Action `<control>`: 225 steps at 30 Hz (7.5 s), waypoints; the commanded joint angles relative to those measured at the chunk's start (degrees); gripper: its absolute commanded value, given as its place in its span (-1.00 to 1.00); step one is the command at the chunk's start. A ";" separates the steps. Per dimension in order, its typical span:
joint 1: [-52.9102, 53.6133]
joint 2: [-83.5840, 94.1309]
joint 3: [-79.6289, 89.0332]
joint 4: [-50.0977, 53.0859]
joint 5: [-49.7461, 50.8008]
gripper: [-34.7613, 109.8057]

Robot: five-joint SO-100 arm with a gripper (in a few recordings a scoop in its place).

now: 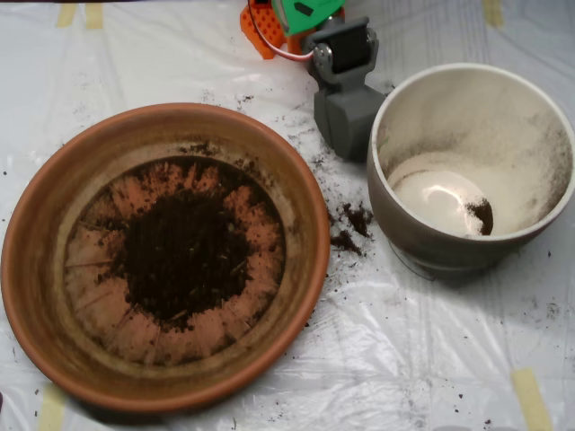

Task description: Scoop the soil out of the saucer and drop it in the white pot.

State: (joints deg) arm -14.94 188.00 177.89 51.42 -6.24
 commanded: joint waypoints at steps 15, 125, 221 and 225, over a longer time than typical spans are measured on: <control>1.67 3.87 -0.09 -1.05 2.55 -0.52; 47.02 -90.79 -64.42 -5.45 8.17 0.09; 23.91 -73.48 -89.82 23.73 3.34 -0.53; 18.02 -74.09 -93.34 25.49 2.46 -0.53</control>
State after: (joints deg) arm 6.42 110.21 91.14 75.67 -2.64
